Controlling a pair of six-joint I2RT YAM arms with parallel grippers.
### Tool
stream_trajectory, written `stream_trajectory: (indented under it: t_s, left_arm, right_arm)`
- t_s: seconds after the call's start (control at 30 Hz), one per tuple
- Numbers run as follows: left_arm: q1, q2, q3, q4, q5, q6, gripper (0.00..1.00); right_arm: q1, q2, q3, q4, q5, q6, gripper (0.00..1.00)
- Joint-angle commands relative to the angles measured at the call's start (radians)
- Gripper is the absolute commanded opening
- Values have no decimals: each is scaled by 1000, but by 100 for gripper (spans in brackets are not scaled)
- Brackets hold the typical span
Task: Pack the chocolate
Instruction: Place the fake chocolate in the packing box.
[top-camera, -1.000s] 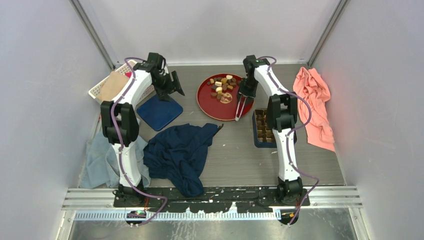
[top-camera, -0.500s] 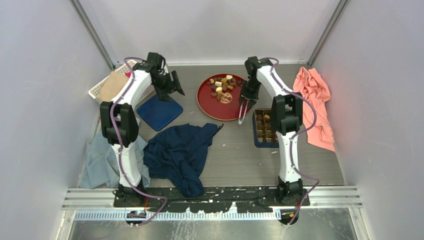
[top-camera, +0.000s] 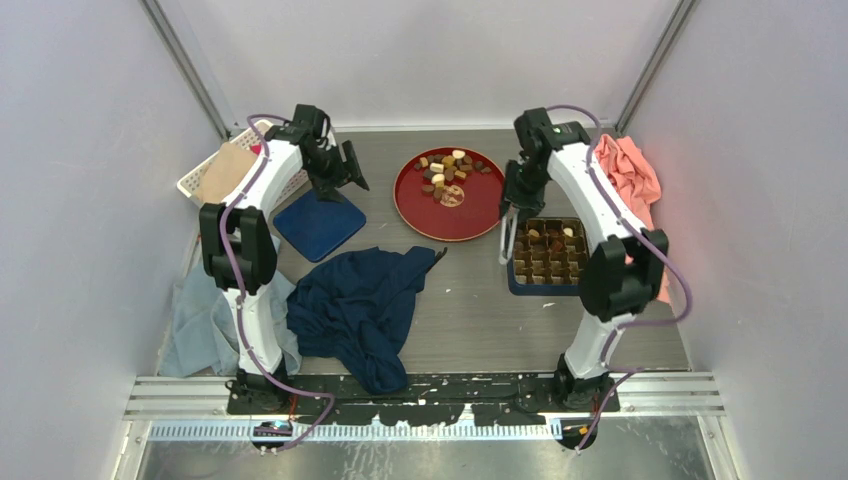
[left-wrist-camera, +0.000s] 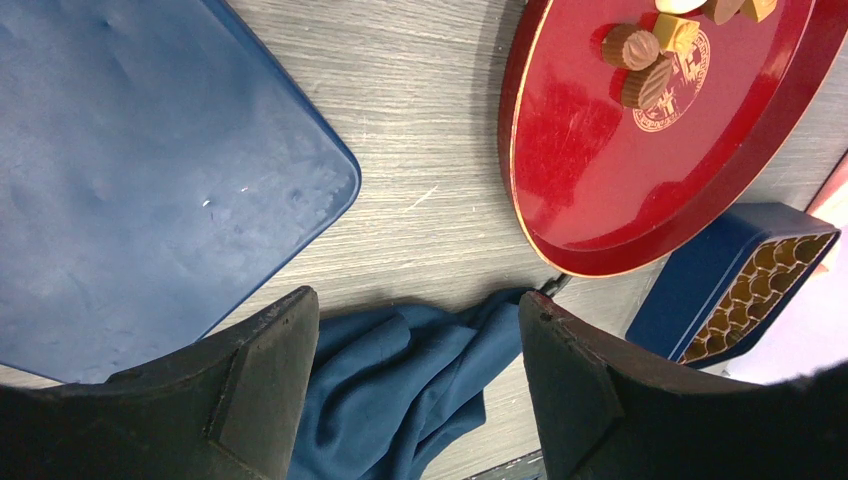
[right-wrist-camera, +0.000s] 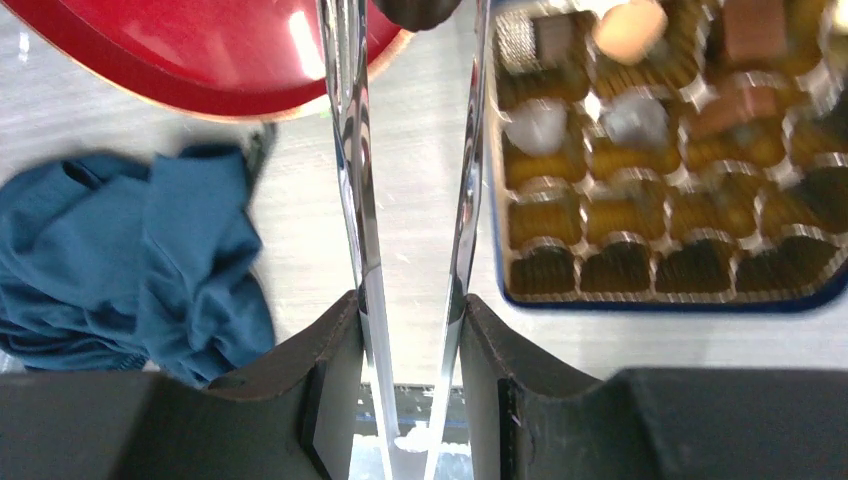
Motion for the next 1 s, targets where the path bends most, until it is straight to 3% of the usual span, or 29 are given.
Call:
stream_trajectory:
  t_s: [0.0,0.27,0.4,0.73,0.97]
  left_arm:
    - [9,-68,9,30,3,-17,74]
    - [8,-49,39,25,7,-20,74]
    - [9,-38,48,27,13,-20,74]
    - [9,-27,46,25,14,-18,74]
    - [9,-16,53,25,19,-21,74]
  right_arm:
    - [-55,-186,-150,-52,50,30,9]
    - [-193,-410,-453,-47,93,108,9]
    - [-258,-429,-539,-16,111,110,10]
    - [-304,-408,-628,32,118,92,12]
    - [-321,-359,-596,56,115,65,12]
